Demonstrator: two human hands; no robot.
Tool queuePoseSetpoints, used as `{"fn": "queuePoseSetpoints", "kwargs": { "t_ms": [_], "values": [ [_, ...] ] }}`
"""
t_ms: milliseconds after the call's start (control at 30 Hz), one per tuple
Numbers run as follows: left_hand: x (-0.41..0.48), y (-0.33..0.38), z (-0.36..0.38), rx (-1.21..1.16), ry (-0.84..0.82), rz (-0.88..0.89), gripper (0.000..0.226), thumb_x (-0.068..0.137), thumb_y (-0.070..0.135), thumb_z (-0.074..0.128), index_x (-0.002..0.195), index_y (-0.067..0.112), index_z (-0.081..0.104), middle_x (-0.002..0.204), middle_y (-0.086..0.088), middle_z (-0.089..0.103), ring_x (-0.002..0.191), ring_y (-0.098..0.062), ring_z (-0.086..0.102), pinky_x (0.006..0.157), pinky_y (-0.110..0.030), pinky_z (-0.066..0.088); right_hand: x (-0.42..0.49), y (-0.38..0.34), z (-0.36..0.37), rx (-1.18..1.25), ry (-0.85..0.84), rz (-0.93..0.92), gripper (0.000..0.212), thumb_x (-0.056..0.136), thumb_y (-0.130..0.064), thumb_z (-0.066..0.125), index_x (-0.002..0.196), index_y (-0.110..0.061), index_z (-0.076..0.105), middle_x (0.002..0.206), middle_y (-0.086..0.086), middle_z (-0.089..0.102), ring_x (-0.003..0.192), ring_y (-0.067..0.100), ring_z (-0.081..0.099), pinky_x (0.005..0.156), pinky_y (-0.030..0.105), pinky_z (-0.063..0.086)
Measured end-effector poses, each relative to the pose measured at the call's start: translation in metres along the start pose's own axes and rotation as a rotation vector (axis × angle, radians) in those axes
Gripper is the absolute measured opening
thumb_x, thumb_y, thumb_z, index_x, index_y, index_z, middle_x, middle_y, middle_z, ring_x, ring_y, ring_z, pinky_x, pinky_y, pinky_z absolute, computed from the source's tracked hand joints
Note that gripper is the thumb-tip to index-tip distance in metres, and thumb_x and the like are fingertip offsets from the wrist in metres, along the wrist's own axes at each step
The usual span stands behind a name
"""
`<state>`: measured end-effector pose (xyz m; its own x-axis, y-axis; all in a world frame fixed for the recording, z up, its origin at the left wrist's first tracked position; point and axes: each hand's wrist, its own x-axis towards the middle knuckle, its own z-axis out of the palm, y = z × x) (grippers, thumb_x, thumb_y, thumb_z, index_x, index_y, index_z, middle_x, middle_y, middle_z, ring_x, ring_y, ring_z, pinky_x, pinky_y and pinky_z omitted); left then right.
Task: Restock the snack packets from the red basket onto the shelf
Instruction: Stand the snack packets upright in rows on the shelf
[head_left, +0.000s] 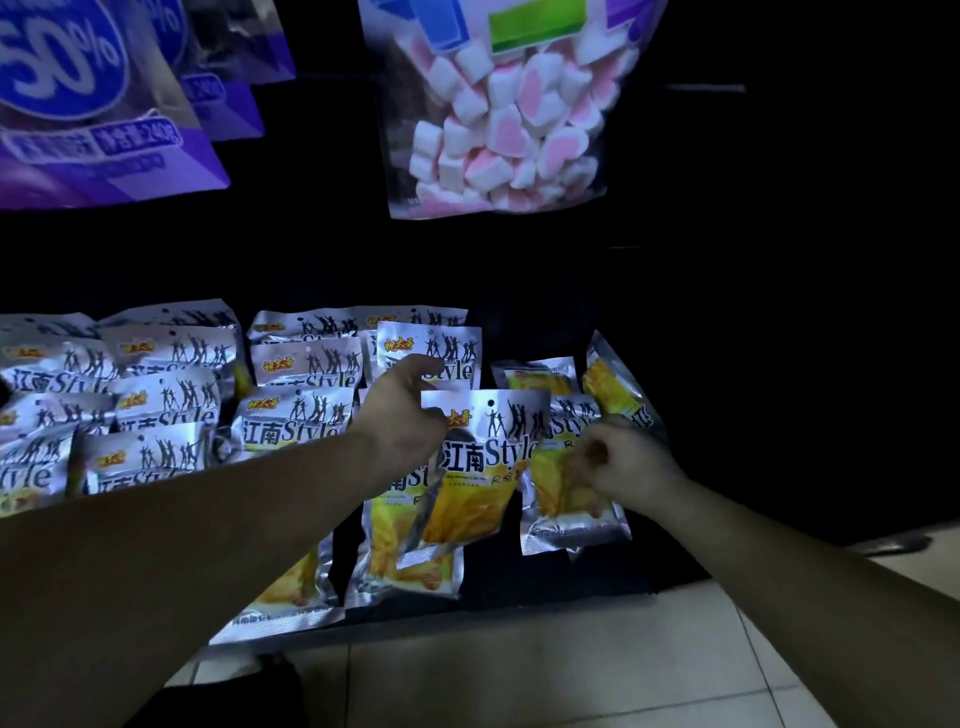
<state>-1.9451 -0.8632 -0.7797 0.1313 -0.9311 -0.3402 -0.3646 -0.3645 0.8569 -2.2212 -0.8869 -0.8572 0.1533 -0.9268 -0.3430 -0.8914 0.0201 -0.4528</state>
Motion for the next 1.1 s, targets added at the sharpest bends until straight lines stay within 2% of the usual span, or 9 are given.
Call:
{"fn": "queuePoseSetpoints", "kwargs": {
  "t_ms": [100,167,267,433,567,700,800,933,1100],
  "values": [
    [0.006,-0.005,0.004,-0.01,-0.02,-0.017,0.054,0.097,-0.005,0.057,0.14,0.027,0.05,0.117,0.008,0.053,0.065,-0.02,0.07,0.045,-0.024,0.048,0.009,-0.007,0.013,0.204,0.029,0.201,0.023,0.09,-0.029,0.077,0.09,-0.035,0.055,0.111,-0.004,0.053,0.081,0.019,0.068,0.052,0.028,0.056],
    [0.009,-0.009,0.005,-0.037,-0.044,-0.022,0.055,0.098,-0.005,0.056,0.142,0.028,0.049,0.129,-0.001,0.051,0.074,-0.021,0.078,0.047,-0.026,0.049,0.014,-0.01,0.02,0.358,0.038,0.298,0.027,0.089,-0.021,0.079,0.093,-0.031,0.054,0.11,0.0,0.058,0.078,0.021,0.068,0.045,0.024,0.05],
    [0.01,-0.011,0.006,-0.03,-0.059,-0.041,0.055,0.099,-0.006,0.054,0.144,0.025,0.047,0.136,-0.005,0.049,0.065,-0.005,0.075,0.052,-0.027,0.056,0.02,-0.015,0.019,0.494,0.086,0.347,0.03,0.086,-0.009,0.079,0.096,-0.022,0.055,0.108,0.003,0.06,0.079,0.017,0.064,0.044,0.019,0.047],
    [0.01,-0.015,0.011,-0.127,-0.178,-0.05,0.054,0.098,-0.011,0.054,0.143,0.018,0.047,0.132,-0.013,0.056,0.073,-0.024,0.079,0.045,-0.023,0.053,0.02,-0.028,0.008,0.613,0.169,0.25,0.035,0.074,0.017,0.057,0.086,-0.014,0.048,0.087,0.004,0.051,0.078,0.022,0.048,0.063,0.029,0.036],
    [0.006,-0.012,0.013,-0.123,-0.218,-0.008,0.039,0.1,-0.005,0.055,0.13,0.02,0.055,0.113,-0.009,0.062,0.078,-0.025,0.079,0.083,-0.048,0.062,0.01,-0.04,-0.009,0.684,0.248,0.245,0.036,0.076,0.02,0.047,0.089,-0.014,0.045,0.087,0.002,0.051,0.076,0.019,0.045,0.056,0.027,0.038],
    [0.008,-0.008,0.009,-0.149,-0.169,0.026,0.035,0.1,-0.008,0.053,0.116,0.022,0.061,0.113,-0.009,0.062,0.078,-0.022,0.079,0.049,-0.032,0.053,0.001,-0.046,-0.02,0.901,0.239,0.286,0.045,0.074,0.021,0.056,0.098,-0.017,0.051,0.097,0.005,0.068,0.091,0.027,0.065,0.075,0.049,0.059],
    [0.012,-0.005,0.008,-0.099,-0.052,0.057,0.026,0.1,-0.003,0.058,0.1,0.021,0.067,0.103,-0.005,0.069,0.073,-0.013,0.075,0.055,-0.027,0.051,-0.007,-0.052,-0.023,0.999,0.166,0.253,0.045,0.078,0.021,0.06,0.101,-0.016,0.051,0.099,0.01,0.066,0.088,0.027,0.066,0.08,0.053,0.059],
    [0.019,-0.006,0.004,-0.127,0.06,0.071,0.013,0.098,0.009,0.067,0.093,0.02,0.071,0.099,-0.005,0.071,0.075,-0.022,0.068,0.047,-0.022,0.053,-0.008,-0.061,-0.022,0.993,0.122,0.192,0.048,0.079,0.019,0.056,0.105,-0.021,0.051,0.11,0.01,0.07,0.099,0.032,0.069,0.082,0.063,0.059],
    [0.024,-0.005,0.001,-0.169,0.092,0.091,0.011,0.094,0.016,0.074,0.085,0.02,0.071,0.08,0.003,0.071,0.059,-0.007,0.067,0.05,-0.02,0.047,-0.015,-0.072,-0.025,1.081,-0.052,0.155,0.055,0.082,0.025,0.045,0.113,-0.02,0.054,0.107,0.014,0.068,0.093,0.03,0.067,0.075,0.049,0.059]
  ]
}}
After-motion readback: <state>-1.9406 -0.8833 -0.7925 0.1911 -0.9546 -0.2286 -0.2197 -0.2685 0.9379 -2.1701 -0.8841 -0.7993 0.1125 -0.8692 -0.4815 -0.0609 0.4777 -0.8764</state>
